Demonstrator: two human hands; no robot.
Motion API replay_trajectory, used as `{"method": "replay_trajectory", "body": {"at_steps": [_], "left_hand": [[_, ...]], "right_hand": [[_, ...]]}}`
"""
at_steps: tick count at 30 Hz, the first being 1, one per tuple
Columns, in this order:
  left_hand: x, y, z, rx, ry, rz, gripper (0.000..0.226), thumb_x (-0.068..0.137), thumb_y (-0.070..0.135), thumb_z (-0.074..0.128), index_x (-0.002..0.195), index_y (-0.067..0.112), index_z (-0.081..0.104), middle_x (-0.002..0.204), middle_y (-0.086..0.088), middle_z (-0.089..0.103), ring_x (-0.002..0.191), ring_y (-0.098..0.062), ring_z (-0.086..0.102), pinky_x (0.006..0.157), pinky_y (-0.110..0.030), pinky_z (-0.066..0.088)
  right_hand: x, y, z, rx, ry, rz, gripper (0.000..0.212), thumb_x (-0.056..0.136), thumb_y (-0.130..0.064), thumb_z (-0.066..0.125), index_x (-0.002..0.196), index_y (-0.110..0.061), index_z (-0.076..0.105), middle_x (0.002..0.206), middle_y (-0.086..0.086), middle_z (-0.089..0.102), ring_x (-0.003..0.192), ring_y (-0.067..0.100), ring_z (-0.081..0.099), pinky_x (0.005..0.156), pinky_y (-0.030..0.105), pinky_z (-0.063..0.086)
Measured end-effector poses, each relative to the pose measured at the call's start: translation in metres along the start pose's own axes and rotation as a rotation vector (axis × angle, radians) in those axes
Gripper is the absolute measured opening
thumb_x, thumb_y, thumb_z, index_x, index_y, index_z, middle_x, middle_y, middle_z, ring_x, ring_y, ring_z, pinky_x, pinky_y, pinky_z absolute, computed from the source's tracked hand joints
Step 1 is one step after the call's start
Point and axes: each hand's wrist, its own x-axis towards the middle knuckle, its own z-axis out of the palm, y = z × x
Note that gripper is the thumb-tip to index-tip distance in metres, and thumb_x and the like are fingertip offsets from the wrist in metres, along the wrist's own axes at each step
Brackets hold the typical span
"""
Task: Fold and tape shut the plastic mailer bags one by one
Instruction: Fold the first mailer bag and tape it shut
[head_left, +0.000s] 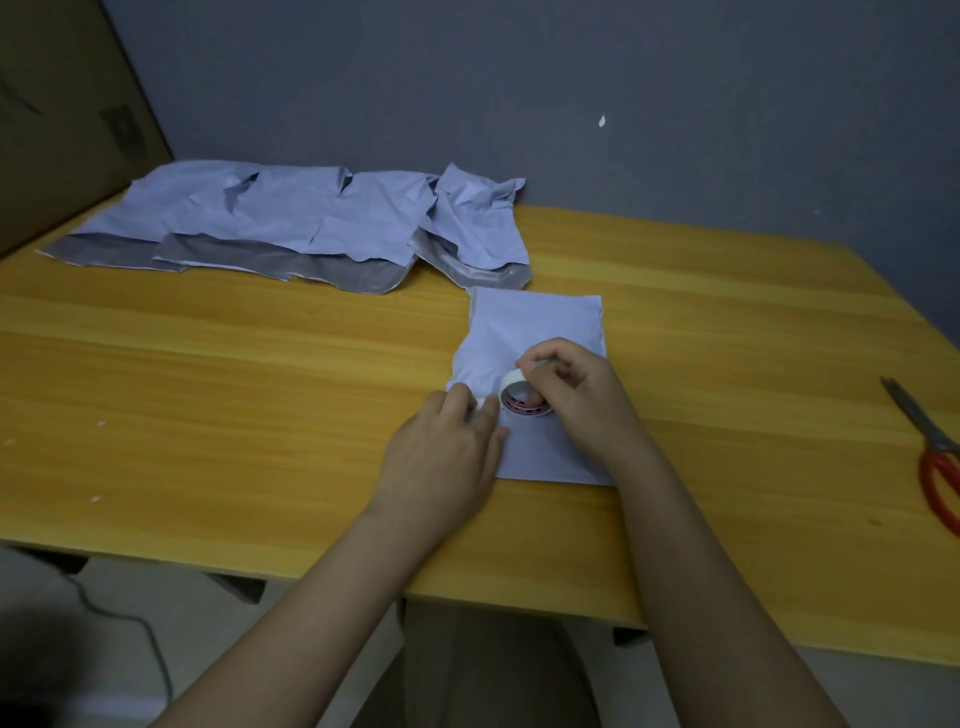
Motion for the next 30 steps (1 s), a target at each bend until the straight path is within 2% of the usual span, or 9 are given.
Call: {"method": "replay_trajectory", "body": {"at_steps": [5, 10, 13, 15, 18, 22, 24, 27, 30], "left_hand": [[0.001, -0.001, 0.001, 0.042, -0.02, 0.011, 0.047, 0.089, 0.038, 0.032, 0.098, 0.012, 0.07, 0.085, -0.006, 0.058, 0.072, -0.025, 0.058, 0.054, -0.03, 0.046], [0.001, -0.001, -0.001, 0.02, -0.057, 0.004, 0.048, 0.089, 0.039, 0.032, 0.098, 0.01, 0.07, 0.093, -0.01, 0.06, 0.079, -0.027, 0.06, 0.065, -0.033, 0.05], [0.001, -0.001, -0.001, 0.047, -0.054, 0.052, 0.05, 0.09, 0.039, 0.032, 0.1, 0.006, 0.069, 0.099, -0.012, 0.061, 0.089, -0.03, 0.059, 0.084, -0.036, 0.04], [0.003, 0.0, 0.001, 0.055, -0.074, 0.094, 0.052, 0.091, 0.039, 0.031, 0.1, 0.003, 0.067, 0.098, -0.012, 0.06, 0.091, -0.031, 0.058, 0.087, -0.037, 0.039], [0.004, 0.001, -0.002, -0.007, -0.138, 0.062, 0.058, 0.091, 0.043, 0.026, 0.105, 0.003, 0.066, 0.098, -0.011, 0.059, 0.091, -0.029, 0.058, 0.073, -0.034, 0.05], [0.004, 0.002, -0.006, -0.107, -0.175, 0.024, 0.069, 0.089, 0.049, 0.011, 0.114, 0.007, 0.06, 0.109, -0.009, 0.054, 0.101, -0.027, 0.052, 0.067, -0.034, 0.048], [0.007, 0.002, -0.005, -0.1, -0.139, 0.01, 0.061, 0.09, 0.044, 0.017, 0.103, 0.008, 0.065, 0.1, -0.009, 0.056, 0.092, -0.027, 0.055, 0.06, -0.032, 0.047], [0.011, 0.001, 0.001, -0.089, -0.072, -0.048, 0.045, 0.088, 0.039, 0.035, 0.083, 0.01, 0.069, 0.085, -0.007, 0.058, 0.074, -0.028, 0.058, 0.051, -0.032, 0.048], [0.006, 0.002, 0.003, -0.139, -0.07, -0.077, 0.045, 0.085, 0.043, 0.04, 0.088, 0.01, 0.069, 0.089, -0.006, 0.059, 0.079, -0.027, 0.059, 0.055, -0.031, 0.05]], "right_hand": [[-0.004, 0.001, 0.002, -0.041, 0.01, -0.027, 0.016, 0.091, -0.019, 0.062, 0.076, -0.013, 0.063, 0.075, 0.017, 0.061, 0.067, 0.016, 0.053, 0.064, 0.031, 0.044], [-0.003, 0.002, 0.003, -0.033, 0.019, -0.051, 0.019, 0.091, -0.023, 0.062, 0.076, -0.013, 0.063, 0.072, 0.022, 0.06, 0.067, 0.033, 0.056, 0.065, 0.04, 0.048], [-0.003, 0.0, 0.003, -0.041, 0.011, -0.067, 0.019, 0.091, -0.023, 0.063, 0.077, -0.01, 0.063, 0.069, 0.023, 0.058, 0.064, 0.031, 0.054, 0.064, 0.041, 0.048], [-0.002, 0.0, 0.003, -0.038, 0.02, -0.076, 0.013, 0.09, -0.023, 0.064, 0.082, -0.012, 0.063, 0.067, 0.022, 0.057, 0.064, 0.031, 0.055, 0.064, 0.042, 0.048], [-0.002, -0.001, 0.004, -0.011, 0.034, -0.08, 0.012, 0.09, -0.019, 0.065, 0.096, -0.021, 0.055, 0.06, 0.019, 0.049, 0.064, 0.042, 0.052, 0.061, 0.043, 0.046], [-0.001, -0.001, 0.005, -0.02, 0.014, -0.088, 0.017, 0.092, -0.02, 0.062, 0.101, -0.025, 0.049, 0.058, 0.014, 0.045, 0.058, 0.033, 0.046, 0.058, 0.043, 0.043], [0.0, 0.0, 0.005, -0.019, 0.008, -0.09, 0.016, 0.092, -0.019, 0.061, 0.101, -0.026, 0.049, 0.056, 0.01, 0.043, 0.056, 0.031, 0.043, 0.056, 0.04, 0.04], [0.001, 0.001, 0.006, -0.005, 0.005, -0.087, 0.017, 0.092, -0.017, 0.061, 0.102, -0.023, 0.049, 0.052, -0.002, 0.039, 0.052, 0.015, 0.039, 0.052, 0.026, 0.035], [0.001, 0.002, 0.007, 0.019, 0.012, -0.055, 0.021, 0.091, -0.017, 0.062, 0.107, -0.019, 0.049, 0.051, -0.006, 0.038, 0.05, 0.011, 0.038, 0.051, 0.022, 0.035]]}}
